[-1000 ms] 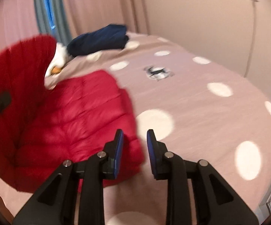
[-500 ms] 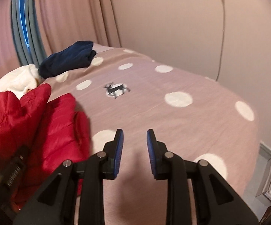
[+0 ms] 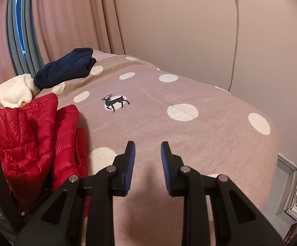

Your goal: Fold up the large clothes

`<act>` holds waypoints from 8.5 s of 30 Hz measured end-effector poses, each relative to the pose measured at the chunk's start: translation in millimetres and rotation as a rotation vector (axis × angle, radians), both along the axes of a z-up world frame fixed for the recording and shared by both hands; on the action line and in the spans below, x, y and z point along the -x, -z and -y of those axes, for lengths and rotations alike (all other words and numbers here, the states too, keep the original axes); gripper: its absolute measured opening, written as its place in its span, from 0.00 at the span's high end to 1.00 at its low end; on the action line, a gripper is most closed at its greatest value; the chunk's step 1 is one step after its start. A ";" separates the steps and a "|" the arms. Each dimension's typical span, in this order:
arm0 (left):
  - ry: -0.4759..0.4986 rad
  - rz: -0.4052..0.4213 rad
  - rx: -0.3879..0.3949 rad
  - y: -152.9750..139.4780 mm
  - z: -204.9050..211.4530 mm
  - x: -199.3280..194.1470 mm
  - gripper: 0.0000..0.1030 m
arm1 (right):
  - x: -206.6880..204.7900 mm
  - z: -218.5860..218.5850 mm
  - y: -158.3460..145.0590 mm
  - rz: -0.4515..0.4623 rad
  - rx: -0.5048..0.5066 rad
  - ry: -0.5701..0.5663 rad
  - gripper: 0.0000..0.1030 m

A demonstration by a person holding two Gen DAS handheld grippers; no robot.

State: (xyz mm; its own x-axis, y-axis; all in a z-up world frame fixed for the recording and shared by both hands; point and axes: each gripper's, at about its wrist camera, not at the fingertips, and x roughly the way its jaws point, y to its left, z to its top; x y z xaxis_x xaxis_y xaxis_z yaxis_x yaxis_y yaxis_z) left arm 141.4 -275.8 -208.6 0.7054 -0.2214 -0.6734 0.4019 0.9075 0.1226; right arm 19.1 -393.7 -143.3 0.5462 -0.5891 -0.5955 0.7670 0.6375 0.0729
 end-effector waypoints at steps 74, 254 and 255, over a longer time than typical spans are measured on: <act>-0.659 -0.048 0.381 -58.1 -293.9 -22.7 0.62 | -63.8 -86.8 5.2 0.077 -0.020 -0.188 0.84; 0.107 -0.010 0.906 -142.1 -238.0 -82.1 0.50 | -122.0 -111.7 -73.4 0.434 -0.242 -0.976 0.59; 0.098 -0.003 0.907 -144.2 -244.5 -81.5 0.50 | -125.4 -117.9 -74.2 0.433 -0.239 -0.989 0.60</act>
